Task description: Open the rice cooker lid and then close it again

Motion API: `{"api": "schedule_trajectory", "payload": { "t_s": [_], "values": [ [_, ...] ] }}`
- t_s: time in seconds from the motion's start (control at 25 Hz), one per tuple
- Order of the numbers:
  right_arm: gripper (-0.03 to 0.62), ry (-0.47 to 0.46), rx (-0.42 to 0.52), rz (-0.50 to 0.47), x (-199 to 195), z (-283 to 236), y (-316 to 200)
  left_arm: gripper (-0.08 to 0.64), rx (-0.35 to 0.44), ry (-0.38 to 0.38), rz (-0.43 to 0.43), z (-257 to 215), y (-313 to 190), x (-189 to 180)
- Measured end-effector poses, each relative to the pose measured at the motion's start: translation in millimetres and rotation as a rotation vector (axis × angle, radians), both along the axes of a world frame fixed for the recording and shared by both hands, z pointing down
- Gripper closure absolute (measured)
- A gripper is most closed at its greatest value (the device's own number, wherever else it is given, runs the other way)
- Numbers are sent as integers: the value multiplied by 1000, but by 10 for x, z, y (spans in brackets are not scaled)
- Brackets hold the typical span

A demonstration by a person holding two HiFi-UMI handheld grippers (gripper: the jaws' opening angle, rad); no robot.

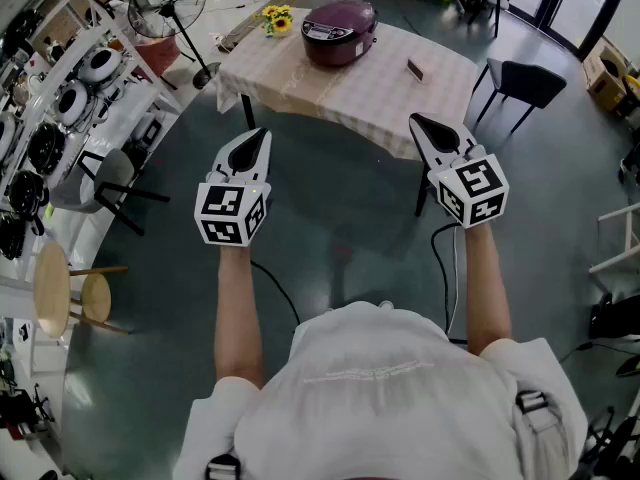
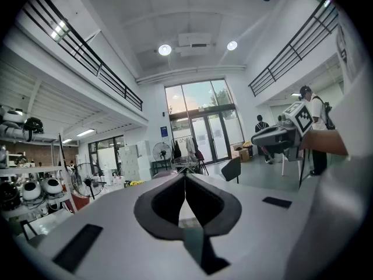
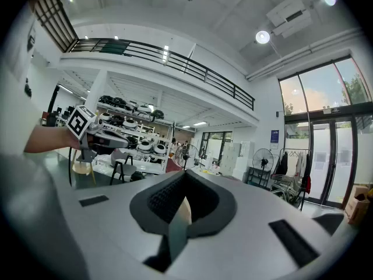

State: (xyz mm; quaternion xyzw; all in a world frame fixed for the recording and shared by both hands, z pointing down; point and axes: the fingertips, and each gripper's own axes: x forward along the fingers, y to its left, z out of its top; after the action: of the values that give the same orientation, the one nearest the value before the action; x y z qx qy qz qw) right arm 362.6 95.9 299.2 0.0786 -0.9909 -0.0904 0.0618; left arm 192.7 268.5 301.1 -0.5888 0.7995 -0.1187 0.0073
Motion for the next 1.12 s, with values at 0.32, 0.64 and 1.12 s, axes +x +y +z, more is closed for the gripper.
{"api": "schedule_trajectory", "payload": {
  "t_s": [0.32,0.64,1.12],
  "values": [
    [568,-45,-103,-34,-74,1,61,545,12,-16,-16,3,85,-134],
    [568,-52,-98,-42,-235,-4,206,546,-16,-15,18,38,194,-263],
    [568,-6,-53,63,-511,84,636,545,27,24,92,73,653,-529]
  ]
}}
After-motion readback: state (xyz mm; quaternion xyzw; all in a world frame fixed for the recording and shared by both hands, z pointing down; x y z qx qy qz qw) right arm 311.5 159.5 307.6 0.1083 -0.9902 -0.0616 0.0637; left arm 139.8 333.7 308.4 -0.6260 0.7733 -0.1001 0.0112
